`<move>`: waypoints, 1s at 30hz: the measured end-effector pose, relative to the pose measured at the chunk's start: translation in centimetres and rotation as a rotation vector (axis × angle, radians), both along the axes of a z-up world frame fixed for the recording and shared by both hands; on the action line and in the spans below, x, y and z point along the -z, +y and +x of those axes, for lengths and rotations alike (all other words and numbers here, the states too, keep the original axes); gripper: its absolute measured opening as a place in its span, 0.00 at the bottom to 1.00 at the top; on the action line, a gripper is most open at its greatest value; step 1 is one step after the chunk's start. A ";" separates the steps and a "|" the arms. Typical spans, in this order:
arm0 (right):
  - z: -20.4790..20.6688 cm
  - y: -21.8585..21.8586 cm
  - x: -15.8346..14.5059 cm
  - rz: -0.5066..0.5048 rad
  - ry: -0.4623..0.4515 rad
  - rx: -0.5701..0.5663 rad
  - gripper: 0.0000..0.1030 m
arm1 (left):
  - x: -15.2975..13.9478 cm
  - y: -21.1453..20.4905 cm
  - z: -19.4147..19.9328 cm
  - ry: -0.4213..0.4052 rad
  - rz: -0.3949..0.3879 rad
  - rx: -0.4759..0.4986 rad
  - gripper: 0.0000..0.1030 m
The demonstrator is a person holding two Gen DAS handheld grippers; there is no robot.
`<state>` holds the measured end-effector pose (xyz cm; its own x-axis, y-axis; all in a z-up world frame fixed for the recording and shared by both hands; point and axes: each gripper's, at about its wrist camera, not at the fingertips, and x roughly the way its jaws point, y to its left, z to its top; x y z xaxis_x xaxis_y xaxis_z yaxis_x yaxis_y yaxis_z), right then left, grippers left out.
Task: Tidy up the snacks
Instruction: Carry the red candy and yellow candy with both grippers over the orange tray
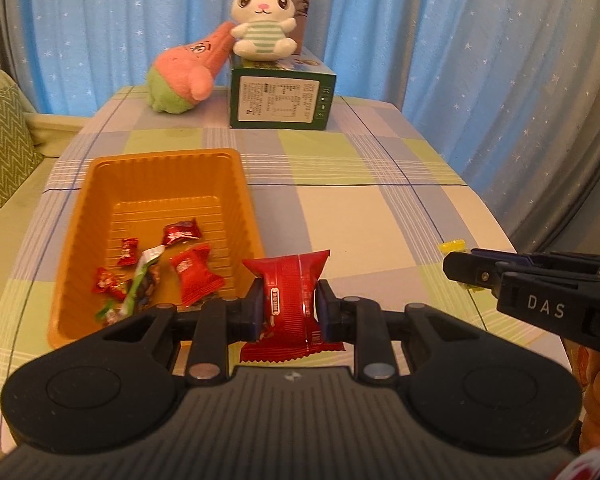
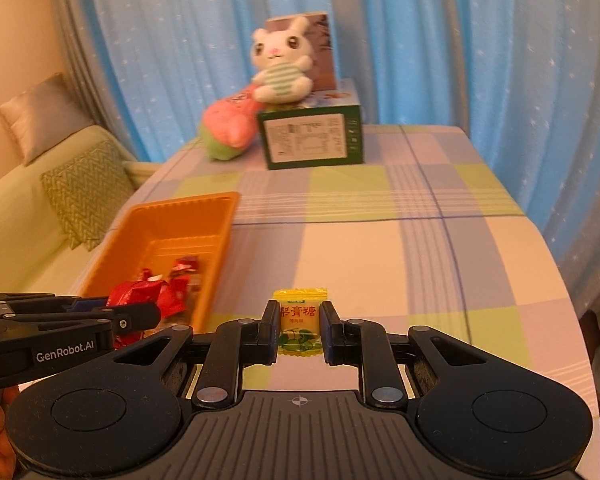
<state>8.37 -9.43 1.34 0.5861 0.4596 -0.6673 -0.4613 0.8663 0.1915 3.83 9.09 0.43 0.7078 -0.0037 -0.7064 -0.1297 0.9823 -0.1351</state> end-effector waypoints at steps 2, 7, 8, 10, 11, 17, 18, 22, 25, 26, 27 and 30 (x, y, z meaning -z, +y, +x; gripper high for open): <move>-0.5 0.9 -0.3 -0.002 -0.008 -0.014 0.20 | -0.2 0.6 -0.8 -0.003 0.005 -0.010 0.23; -1.6 3.0 -0.7 -0.008 -0.018 -0.049 0.20 | -0.7 2.0 -2.2 -0.010 0.010 -0.036 0.23; -1.7 3.4 -0.7 -0.009 -0.020 -0.056 0.20 | -0.8 2.3 -2.6 -0.011 0.010 -0.044 0.23; -2.1 4.1 -0.7 -0.012 -0.021 -0.069 0.20 | -0.9 2.9 -3.1 -0.013 0.012 -0.055 0.23; -2.2 4.5 -0.7 -0.014 -0.022 -0.074 0.20 | -0.9 3.2 -3.3 -0.013 0.013 -0.061 0.23; -2.9 6.4 -0.6 -0.019 -0.028 -0.110 0.20 | -1.0 4.8 -4.3 -0.014 0.017 -0.093 0.23; -3.0 6.7 -0.7 -0.020 -0.030 -0.114 0.20 | -1.0 5.0 -4.4 -0.016 0.016 -0.097 0.23; -3.1 7.6 -0.8 -0.018 -0.036 -0.126 0.20 | -1.2 5.8 -4.7 -0.023 0.024 -0.111 0.23; -3.0 8.3 -0.8 -0.017 -0.037 -0.134 0.20 | -1.3 6.4 -4.7 -0.026 0.024 -0.121 0.23; -3.0 8.6 -0.8 -0.018 -0.037 -0.137 0.20 | -1.2 6.6 -4.7 -0.025 0.025 -0.124 0.23; -3.0 8.9 -0.8 -0.018 -0.038 -0.141 0.20 | -1.2 6.7 -4.7 -0.025 0.026 -0.127 0.23; -2.8 9.6 -0.6 -0.016 -0.037 -0.149 0.20 | -1.0 7.3 -4.6 -0.024 0.023 -0.135 0.23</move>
<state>5.54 0.17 1.97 0.5367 0.5325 -0.6545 -0.5915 0.7906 0.1582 -0.74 16.34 1.47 0.7172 0.1090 -0.6883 -0.2583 0.9589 -0.1172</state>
